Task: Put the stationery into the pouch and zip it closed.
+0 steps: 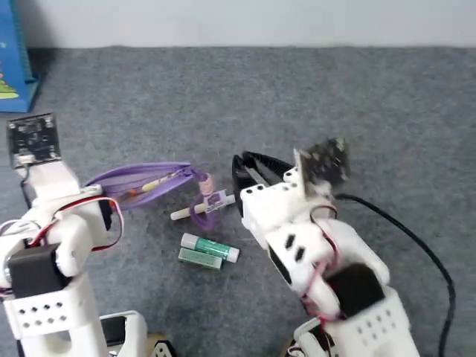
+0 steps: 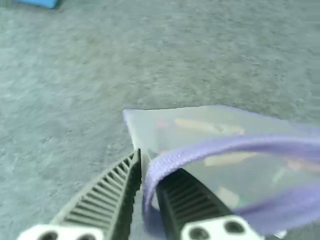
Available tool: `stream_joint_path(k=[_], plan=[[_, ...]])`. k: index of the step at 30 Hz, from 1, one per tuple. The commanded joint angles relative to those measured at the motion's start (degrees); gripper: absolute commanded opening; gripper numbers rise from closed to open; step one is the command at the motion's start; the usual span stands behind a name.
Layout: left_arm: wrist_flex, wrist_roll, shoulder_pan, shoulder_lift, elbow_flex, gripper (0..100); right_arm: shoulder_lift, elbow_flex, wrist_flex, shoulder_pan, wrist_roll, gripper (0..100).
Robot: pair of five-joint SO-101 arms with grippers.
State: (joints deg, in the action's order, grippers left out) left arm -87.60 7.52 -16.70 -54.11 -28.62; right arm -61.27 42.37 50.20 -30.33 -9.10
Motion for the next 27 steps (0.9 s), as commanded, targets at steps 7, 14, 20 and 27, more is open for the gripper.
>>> stream_joint_path(k=[7, 14, 20, 27], plan=[[0.1, 0.1, -4.2, -0.5, 2.4, 1, 27.7, -4.9, 0.7, 4.0, -13.2, 10.5], [0.1, 0.1, -4.0, -0.5, 1.1, 1, 49.8, -15.8, 1.1, 3.8, -21.2, 10.6], [0.4, 0.0, -4.0, -0.5, -0.3, 1, 62.8, -24.0, 1.2, 3.6, -24.2, 10.6], [0.4, -1.1, -4.0, -0.5, -0.3, 1, 70.5, -28.4, 1.1, 3.9, -24.2, 10.6]])
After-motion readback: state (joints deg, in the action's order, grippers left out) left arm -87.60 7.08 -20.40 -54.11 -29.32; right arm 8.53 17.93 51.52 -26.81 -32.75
